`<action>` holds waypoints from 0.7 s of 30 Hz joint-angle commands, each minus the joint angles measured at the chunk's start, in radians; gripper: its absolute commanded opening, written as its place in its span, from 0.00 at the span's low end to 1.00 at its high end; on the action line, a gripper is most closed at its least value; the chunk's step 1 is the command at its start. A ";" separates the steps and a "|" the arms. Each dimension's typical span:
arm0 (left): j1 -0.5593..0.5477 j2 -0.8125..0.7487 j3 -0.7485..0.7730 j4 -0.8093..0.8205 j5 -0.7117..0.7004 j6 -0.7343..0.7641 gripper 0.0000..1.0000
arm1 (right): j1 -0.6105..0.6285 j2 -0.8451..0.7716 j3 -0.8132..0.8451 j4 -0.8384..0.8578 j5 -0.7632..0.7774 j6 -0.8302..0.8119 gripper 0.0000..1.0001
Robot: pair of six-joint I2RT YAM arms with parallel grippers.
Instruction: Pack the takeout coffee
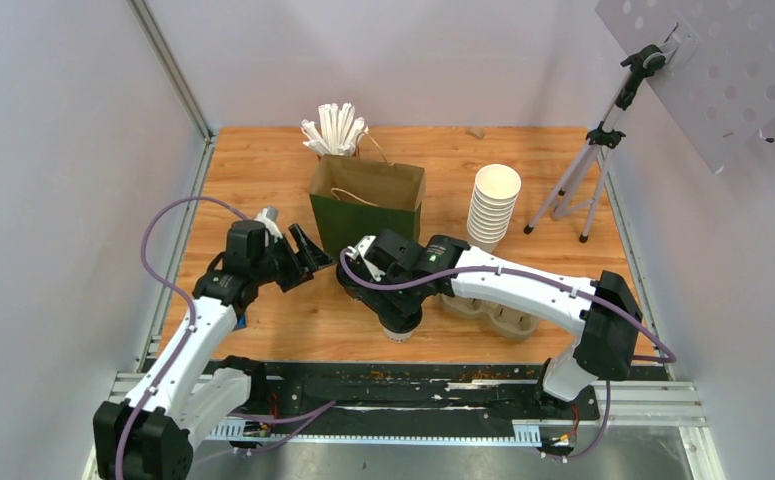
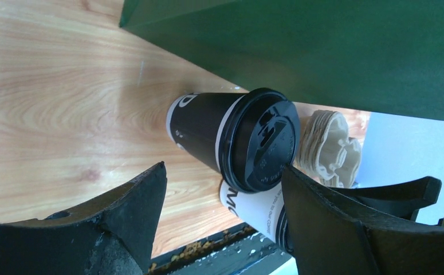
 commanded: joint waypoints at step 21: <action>-0.082 0.143 -0.106 0.336 0.061 -0.021 0.67 | -0.006 -0.014 -0.008 0.028 -0.003 0.006 0.76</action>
